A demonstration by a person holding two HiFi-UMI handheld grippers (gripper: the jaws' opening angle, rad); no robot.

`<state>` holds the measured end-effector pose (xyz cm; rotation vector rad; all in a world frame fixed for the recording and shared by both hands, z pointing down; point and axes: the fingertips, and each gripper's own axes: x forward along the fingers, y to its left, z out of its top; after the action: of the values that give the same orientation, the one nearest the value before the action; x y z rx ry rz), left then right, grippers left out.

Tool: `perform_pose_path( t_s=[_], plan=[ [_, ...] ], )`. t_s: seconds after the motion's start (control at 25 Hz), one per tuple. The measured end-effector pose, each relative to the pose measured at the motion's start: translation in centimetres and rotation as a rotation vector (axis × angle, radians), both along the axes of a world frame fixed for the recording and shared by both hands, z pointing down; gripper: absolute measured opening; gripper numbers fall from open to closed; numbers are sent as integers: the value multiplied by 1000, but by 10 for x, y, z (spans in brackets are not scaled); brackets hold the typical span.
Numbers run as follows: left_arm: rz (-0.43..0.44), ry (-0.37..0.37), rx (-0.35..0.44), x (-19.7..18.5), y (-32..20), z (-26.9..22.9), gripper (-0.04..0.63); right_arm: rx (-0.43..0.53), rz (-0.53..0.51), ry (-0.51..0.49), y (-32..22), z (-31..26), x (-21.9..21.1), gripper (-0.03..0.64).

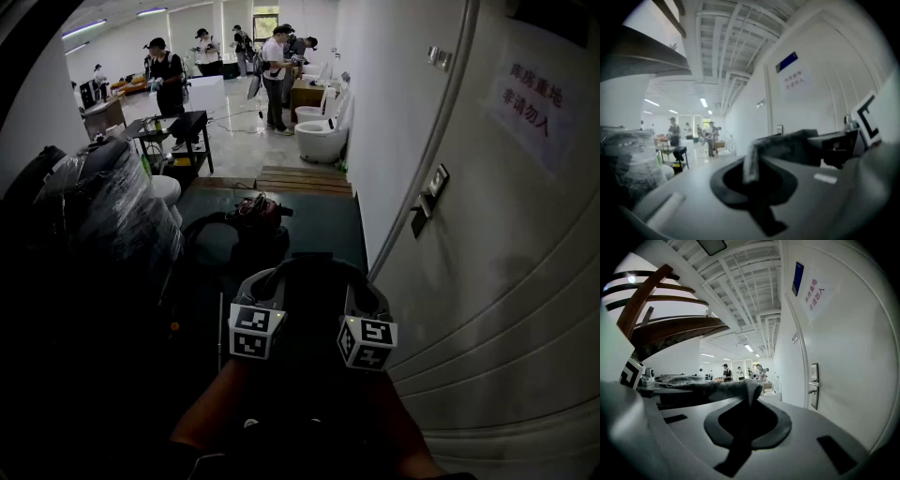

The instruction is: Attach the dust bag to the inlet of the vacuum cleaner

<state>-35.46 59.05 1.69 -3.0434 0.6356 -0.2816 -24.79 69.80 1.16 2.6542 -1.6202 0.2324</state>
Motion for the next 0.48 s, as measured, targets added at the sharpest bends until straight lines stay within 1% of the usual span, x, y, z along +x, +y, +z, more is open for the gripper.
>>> perform_pose_path(
  t_s=[0.28,0.48],
  plan=[
    [5,5,6,-2,6,-2,12,38,13,-27,7,0,-2,6],
    [2,1,3,-4,10,-1,12,29,7,-20,10,-1,-4,6]
  ],
)
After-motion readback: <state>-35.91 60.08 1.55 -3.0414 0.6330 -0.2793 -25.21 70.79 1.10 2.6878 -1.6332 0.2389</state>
